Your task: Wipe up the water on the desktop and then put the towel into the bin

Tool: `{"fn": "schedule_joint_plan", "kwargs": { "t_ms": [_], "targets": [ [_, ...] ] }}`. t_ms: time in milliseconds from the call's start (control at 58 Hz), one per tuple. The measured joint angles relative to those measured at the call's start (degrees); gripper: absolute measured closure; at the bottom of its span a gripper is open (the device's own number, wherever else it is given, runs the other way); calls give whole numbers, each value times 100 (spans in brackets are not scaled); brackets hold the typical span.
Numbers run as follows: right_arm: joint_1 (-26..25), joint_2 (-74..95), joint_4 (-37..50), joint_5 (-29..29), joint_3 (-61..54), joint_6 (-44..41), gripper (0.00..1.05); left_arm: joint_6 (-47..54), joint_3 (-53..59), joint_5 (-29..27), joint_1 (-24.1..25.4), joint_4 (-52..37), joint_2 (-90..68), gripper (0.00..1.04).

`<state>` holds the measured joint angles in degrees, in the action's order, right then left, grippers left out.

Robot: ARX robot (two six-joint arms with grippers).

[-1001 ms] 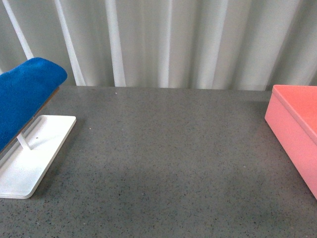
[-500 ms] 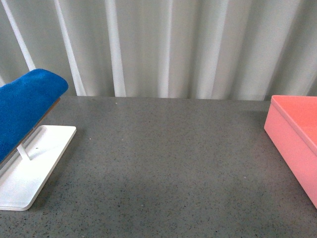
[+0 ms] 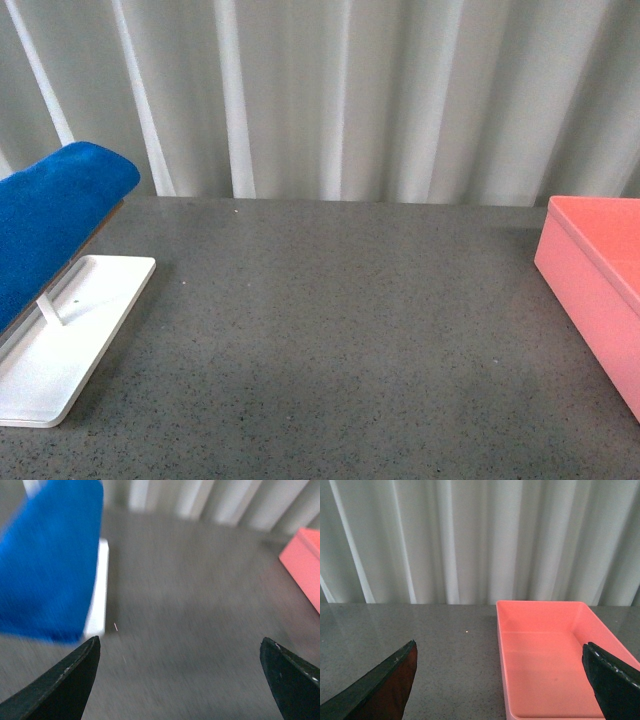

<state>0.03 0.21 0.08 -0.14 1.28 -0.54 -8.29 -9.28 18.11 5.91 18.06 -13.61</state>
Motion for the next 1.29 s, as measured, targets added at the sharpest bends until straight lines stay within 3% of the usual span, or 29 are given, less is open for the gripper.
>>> {"fn": "schedule_joint_plan", "kwargs": {
  "t_ms": [155,311,500,707,1294],
  "targets": [
    [0,0,0,7,0,0,7,-236,-695,-411,-356,-1373,-1311,7],
    [0,0,0,7,0,0,7,-7,-2133,-876,-647,-2837,-3637,7],
    [0,0,0,4,0,0,7,828,-3967,-1172,-1040,-2221,-5995,7],
    [0,0,0,7,0,0,7,1598,-5458,-1482,-1093,-1414,-7781,7],
    [0,0,0,7,0,0,7,2052,-7702,-2468,-529,-697,-10347,7]
  ]
}}
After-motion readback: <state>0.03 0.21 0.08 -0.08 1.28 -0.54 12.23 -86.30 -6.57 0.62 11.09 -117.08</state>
